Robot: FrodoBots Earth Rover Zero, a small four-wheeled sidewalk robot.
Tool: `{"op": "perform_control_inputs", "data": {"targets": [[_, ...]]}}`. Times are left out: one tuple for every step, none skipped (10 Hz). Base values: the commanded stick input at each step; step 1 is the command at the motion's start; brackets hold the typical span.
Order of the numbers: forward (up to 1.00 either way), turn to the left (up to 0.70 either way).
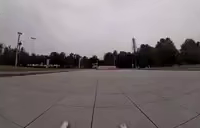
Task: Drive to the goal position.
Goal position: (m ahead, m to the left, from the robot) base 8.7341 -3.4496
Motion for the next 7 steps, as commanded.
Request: {"op": "perform_control_inputs", "data": {"targets": [[0.7,0.0],[0.7,0.0],[0.7,-0.07],[0.7,-0.13],[0.7,-0.2],[0.7,-0.32],[0.7,-0.31]]}}
